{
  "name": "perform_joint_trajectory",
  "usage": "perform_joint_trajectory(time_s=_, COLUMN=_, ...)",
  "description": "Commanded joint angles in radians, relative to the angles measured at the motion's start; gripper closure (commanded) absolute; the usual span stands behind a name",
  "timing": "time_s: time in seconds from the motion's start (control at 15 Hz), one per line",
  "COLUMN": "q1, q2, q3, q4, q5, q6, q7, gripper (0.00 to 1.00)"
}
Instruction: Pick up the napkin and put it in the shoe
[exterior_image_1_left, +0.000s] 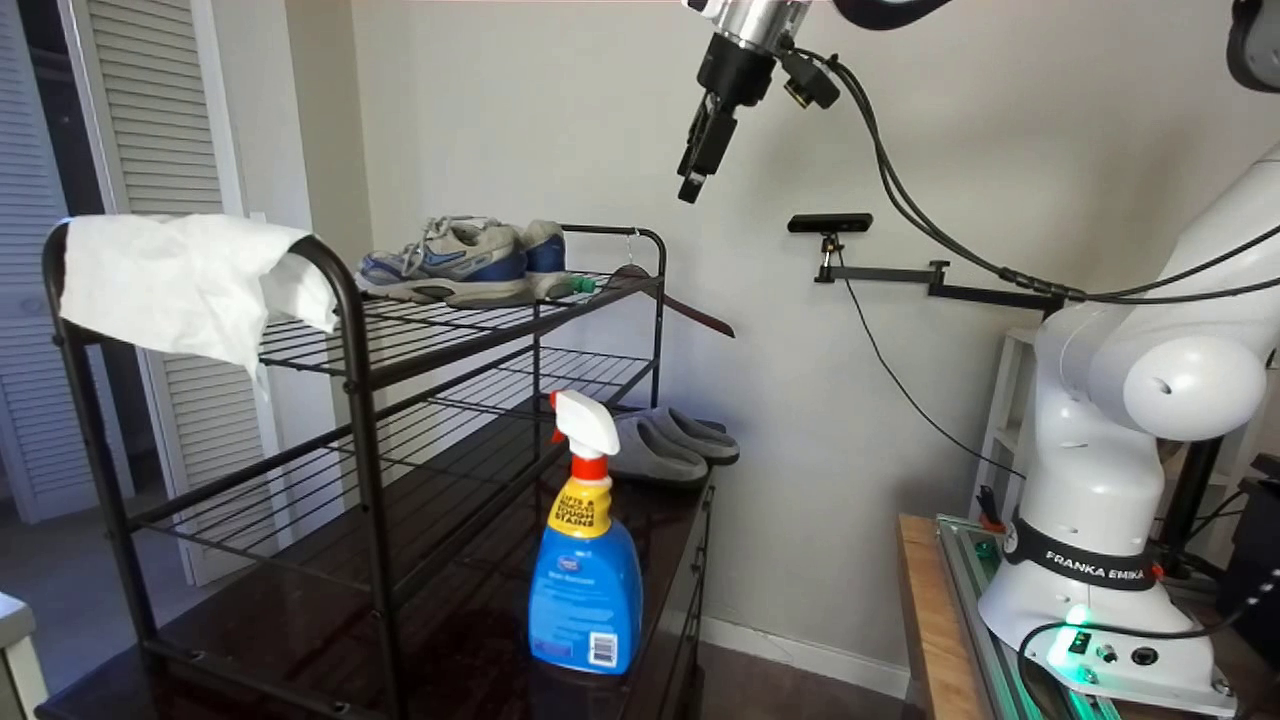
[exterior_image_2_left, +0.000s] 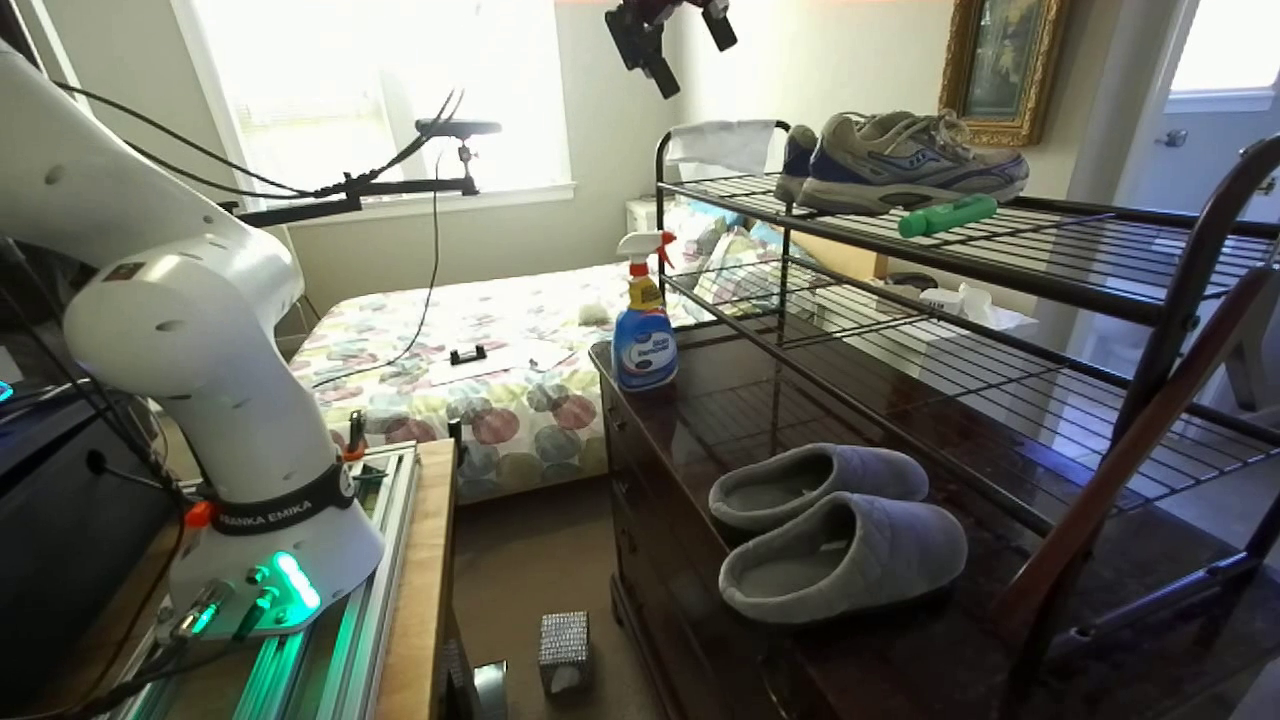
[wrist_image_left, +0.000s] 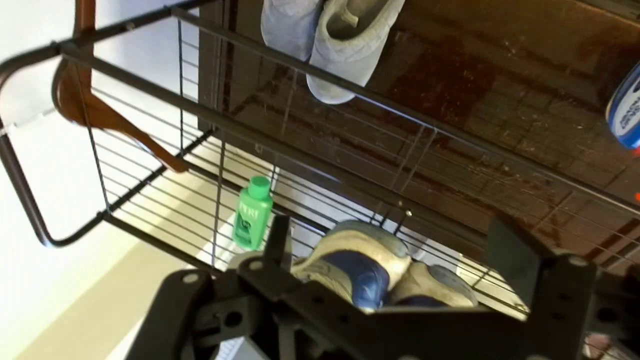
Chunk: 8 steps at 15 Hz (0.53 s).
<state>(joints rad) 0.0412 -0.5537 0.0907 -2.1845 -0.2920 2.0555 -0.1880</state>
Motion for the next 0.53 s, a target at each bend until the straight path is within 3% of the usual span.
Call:
perform_joint_trajectory(time_s=0.0, q1=0.058, q2=0.047, q3=0.016, q4=0.109, q5=-0.04, q6=-0.033, q7=-0.124, gripper=0.0)
perform_joint_trajectory(time_s=0.07, q1=0.05, q2=0.023, q3=0.003, q4=0.054, q5=-0.012, q6=-0.006, q7=-0.059, gripper=0.0)
perform_joint_trajectory(time_s=0.4, q1=0.059, q2=0.036, q3=0.014, q4=0.084, q5=-0.018, q6=-0.01, q7=-0.083, gripper=0.0)
perform_joint_trajectory(time_s=0.47, q1=0.055, q2=0.068, q3=0.016, q4=0.104, q5=-0.028, q6=0.054, q7=-0.066, gripper=0.0)
